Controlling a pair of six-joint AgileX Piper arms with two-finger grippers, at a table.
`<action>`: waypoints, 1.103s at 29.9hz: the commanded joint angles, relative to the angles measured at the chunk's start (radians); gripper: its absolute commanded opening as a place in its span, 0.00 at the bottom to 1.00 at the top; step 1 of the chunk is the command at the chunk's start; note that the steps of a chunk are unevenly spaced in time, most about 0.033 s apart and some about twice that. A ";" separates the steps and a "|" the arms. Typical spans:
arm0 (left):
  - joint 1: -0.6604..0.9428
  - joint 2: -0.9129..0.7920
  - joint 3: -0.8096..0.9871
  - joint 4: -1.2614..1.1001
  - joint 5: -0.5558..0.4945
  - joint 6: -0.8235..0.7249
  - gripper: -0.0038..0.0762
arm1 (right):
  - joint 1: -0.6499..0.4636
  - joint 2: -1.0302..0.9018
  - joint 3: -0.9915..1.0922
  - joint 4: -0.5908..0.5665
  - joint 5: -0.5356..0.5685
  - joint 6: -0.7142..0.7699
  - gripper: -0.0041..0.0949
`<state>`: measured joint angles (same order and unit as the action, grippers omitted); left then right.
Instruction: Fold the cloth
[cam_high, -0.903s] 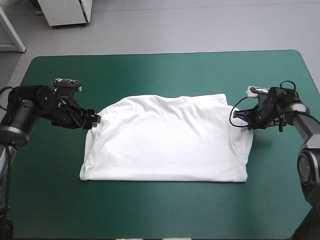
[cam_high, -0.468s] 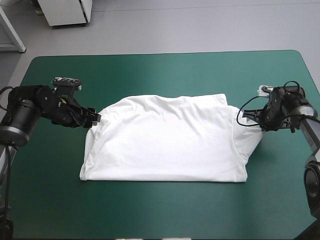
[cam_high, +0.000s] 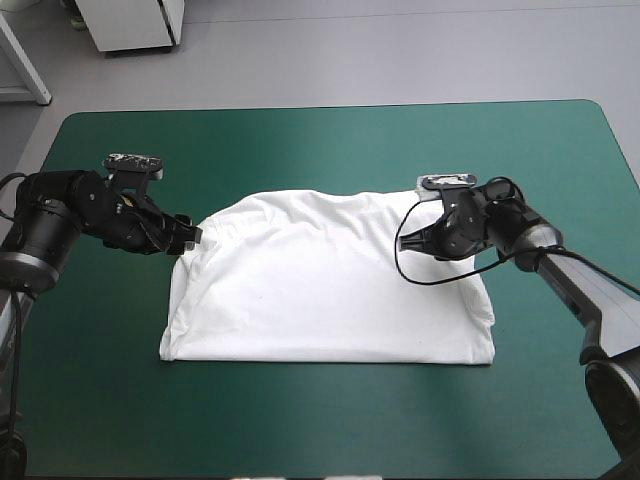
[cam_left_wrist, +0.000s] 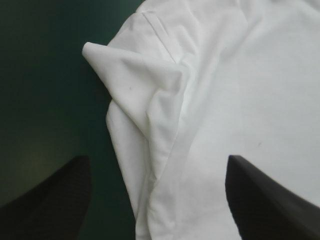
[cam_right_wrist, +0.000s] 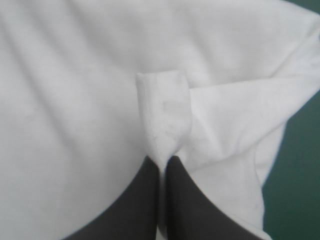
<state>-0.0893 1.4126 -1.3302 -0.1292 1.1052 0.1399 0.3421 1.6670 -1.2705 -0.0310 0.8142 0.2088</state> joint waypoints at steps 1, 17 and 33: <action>-0.001 -0.033 -0.031 -0.012 -0.035 -0.003 0.73 | 0.056 -0.050 -0.023 -0.015 -0.036 -0.008 0.02; -0.001 -0.033 -0.031 -0.009 0.011 -0.003 0.73 | 0.071 -0.109 -0.110 -0.120 0.129 0.030 0.86; -0.001 -0.054 0.208 0.155 0.170 -0.114 0.73 | 0.073 -0.491 0.248 -0.049 0.375 0.055 0.66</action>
<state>-0.0893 1.3975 -1.1702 0.0369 1.2278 0.0455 0.4161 1.2553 -1.0793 -0.0727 1.2183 0.2579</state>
